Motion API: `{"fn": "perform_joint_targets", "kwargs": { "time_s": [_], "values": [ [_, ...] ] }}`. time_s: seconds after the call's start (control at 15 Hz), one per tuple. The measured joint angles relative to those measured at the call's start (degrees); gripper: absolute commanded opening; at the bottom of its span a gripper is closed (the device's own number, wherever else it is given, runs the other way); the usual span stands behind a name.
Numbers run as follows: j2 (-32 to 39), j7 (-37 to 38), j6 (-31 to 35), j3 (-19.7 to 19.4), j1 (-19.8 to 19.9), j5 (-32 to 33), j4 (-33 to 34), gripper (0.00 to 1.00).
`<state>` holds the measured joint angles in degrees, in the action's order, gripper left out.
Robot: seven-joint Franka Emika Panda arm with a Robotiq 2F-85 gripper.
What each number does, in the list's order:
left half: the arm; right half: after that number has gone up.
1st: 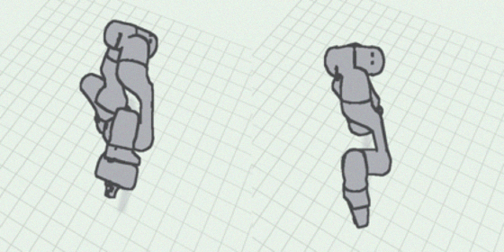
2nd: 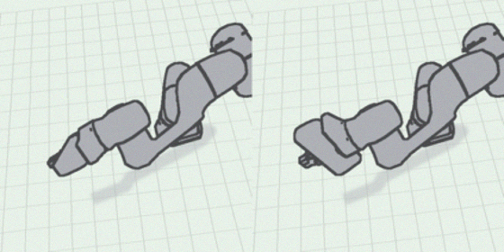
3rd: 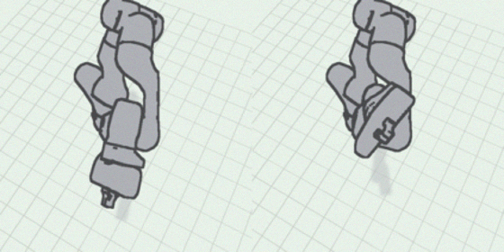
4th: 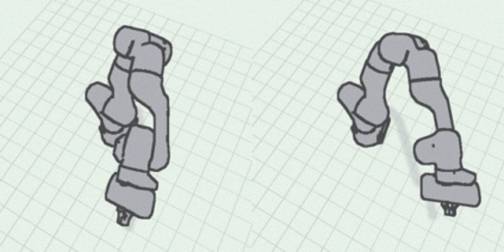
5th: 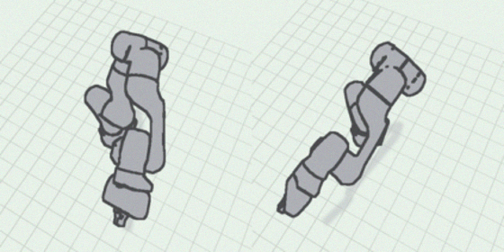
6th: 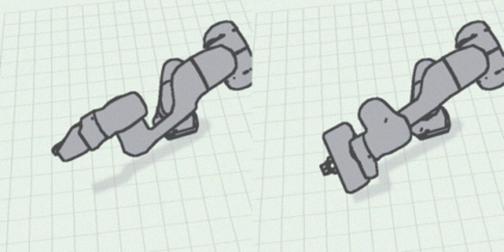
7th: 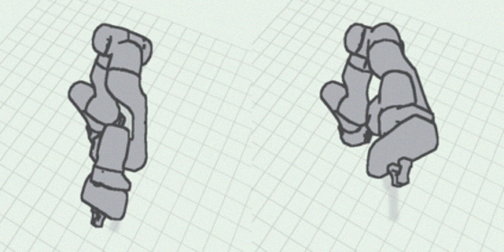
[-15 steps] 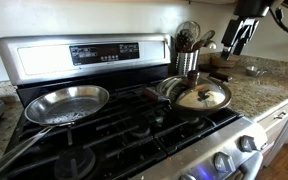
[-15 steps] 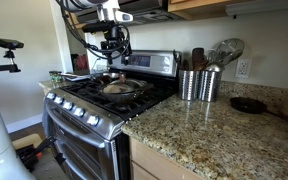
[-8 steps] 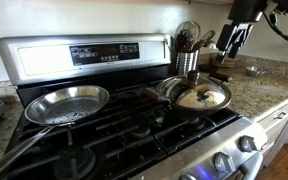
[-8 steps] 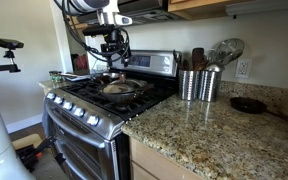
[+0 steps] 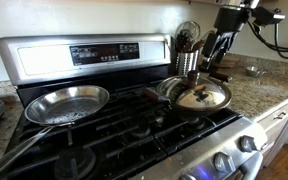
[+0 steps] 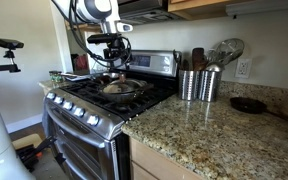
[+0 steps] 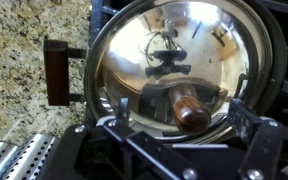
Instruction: Uncover the pan
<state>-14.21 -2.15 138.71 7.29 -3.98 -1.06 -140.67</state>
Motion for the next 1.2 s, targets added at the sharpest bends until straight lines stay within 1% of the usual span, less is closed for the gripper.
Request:
{"fn": "perform_joint_targets", "kwargs": {
  "time_s": [0.2,0.67,1.0,1.07,1.13,1.2],
  "values": [
    [2.44,0.79,0.59,0.62,-0.01,0.94,1.40,1.00],
    [7.81,5.61,1.40,2.21,-0.02,8.72,4.87,1.00],
    [11.46,8.49,1.50,2.84,-0.39,12.47,6.56,1.00],
    [12.08,8.91,1.52,2.88,-0.60,12.91,6.83,0.97],
    [12.61,9.24,1.53,2.95,-0.78,13.19,7.12,0.74],
    [13.09,9.41,1.53,2.95,-1.06,13.29,7.42,0.73]
  ]
}}
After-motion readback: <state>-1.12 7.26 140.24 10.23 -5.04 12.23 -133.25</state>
